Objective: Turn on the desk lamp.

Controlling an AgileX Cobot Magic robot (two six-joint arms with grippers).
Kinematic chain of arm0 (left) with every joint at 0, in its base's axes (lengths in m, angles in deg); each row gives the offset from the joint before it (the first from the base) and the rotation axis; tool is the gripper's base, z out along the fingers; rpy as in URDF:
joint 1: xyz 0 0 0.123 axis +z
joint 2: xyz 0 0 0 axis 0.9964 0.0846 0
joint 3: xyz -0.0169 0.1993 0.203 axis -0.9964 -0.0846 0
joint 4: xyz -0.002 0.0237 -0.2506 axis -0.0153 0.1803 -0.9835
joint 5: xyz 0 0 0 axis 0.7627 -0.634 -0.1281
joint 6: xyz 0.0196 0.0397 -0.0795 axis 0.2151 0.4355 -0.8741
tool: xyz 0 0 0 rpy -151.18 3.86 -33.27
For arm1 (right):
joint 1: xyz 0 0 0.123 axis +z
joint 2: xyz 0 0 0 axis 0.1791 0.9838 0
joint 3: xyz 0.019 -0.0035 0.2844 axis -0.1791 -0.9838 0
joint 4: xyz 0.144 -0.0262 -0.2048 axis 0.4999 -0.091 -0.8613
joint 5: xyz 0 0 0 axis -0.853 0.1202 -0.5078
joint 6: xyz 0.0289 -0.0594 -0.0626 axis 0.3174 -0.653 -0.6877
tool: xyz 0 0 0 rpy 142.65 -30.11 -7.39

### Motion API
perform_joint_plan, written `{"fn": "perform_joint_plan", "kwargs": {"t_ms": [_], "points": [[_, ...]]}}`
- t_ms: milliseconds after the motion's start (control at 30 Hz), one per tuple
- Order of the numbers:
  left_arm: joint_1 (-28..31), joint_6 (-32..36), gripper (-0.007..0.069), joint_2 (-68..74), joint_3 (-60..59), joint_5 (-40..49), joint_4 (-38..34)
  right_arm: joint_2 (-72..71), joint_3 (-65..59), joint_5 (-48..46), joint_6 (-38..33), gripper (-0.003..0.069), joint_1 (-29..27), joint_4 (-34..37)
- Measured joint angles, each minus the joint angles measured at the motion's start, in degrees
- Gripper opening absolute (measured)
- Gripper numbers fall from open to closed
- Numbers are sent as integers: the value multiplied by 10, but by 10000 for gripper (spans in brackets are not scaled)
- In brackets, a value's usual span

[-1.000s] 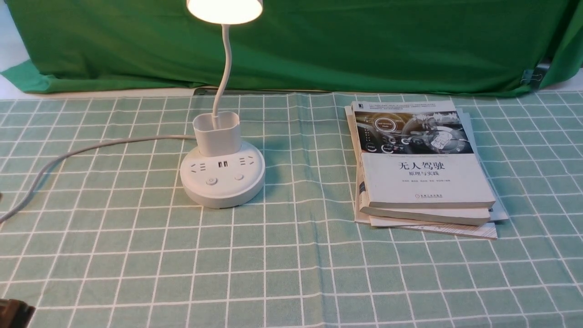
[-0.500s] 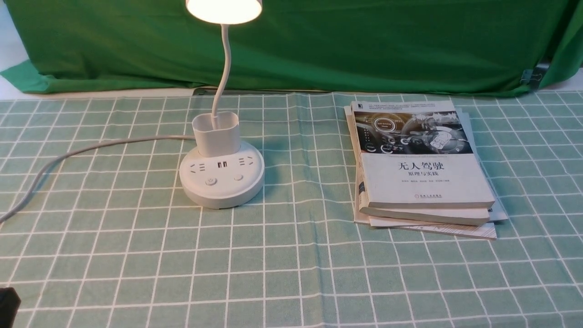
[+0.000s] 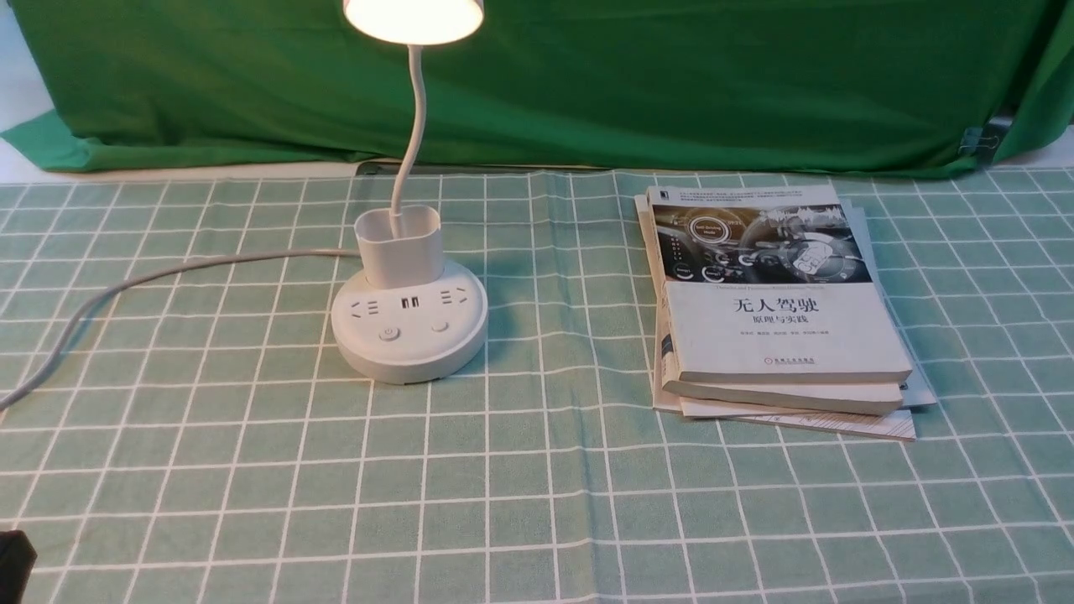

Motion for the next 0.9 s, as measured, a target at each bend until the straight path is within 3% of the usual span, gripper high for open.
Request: {"fn": "perform_joint_plan", "kwargs": {"t_ms": [900], "points": [[0, 13, 21, 0, 0, 0, 3, 0, 0, 0, 0, 241, 0, 0]]}}
